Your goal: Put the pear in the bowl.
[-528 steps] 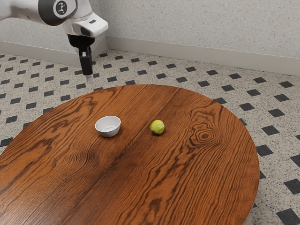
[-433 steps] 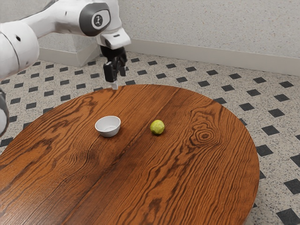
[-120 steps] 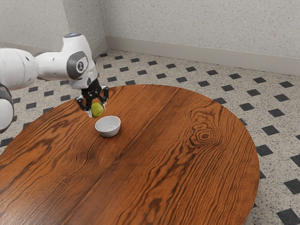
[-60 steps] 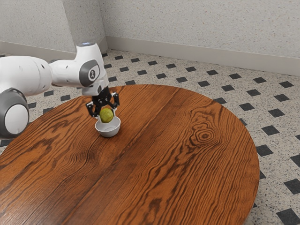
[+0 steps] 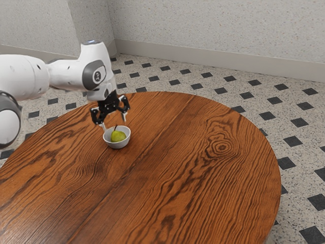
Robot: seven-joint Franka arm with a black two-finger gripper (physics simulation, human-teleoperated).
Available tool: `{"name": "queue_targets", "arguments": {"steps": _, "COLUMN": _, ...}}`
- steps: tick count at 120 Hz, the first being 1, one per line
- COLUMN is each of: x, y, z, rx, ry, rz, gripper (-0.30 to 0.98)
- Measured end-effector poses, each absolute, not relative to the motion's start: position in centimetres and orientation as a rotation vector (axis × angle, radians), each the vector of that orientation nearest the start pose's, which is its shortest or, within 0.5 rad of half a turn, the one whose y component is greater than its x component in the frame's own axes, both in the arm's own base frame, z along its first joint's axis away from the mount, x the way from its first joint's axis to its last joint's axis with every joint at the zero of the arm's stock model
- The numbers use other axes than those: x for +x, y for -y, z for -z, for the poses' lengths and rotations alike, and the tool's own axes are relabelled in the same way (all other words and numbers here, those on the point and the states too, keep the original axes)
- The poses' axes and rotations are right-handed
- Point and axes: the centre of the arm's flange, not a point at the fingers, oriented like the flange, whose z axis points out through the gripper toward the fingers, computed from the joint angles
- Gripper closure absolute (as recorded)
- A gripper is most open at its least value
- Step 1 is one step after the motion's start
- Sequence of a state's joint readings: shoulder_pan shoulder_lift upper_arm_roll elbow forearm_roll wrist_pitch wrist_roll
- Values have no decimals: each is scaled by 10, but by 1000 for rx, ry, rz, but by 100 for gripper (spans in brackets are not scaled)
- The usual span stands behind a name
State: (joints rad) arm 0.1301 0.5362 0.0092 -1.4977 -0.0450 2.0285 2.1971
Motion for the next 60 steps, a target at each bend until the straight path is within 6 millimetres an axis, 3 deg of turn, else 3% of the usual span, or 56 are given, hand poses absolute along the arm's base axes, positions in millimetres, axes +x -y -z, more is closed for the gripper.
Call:
{"name": "queue_targets", "arguments": {"steps": 16, "x": 647, "y": -48, "z": -418, "rx": -1686, "ry": -2668, "rz": 87, "gripper": 3}}
{"name": "queue_targets", "arguments": {"steps": 35, "x": 585, "y": -25, "z": -550, "rx": -1864, "ry": -2502, "rz": 175, "gripper": 1}}
{"name": "queue_targets", "arguments": {"steps": 43, "x": 563, "y": -17, "z": -593, "rx": -1936, "ry": -2428, "rz": 199, "gripper": 1}}
{"name": "queue_targets", "arguments": {"steps": 50, "x": 552, "y": -11, "z": -615, "rx": -1997, "ry": -2379, "rz": 204, "gripper": 1}}
{"name": "queue_targets", "arguments": {"steps": 60, "x": 542, "y": -4, "z": -626, "rx": -2092, "ry": -2327, "rz": 182, "gripper": 0}}
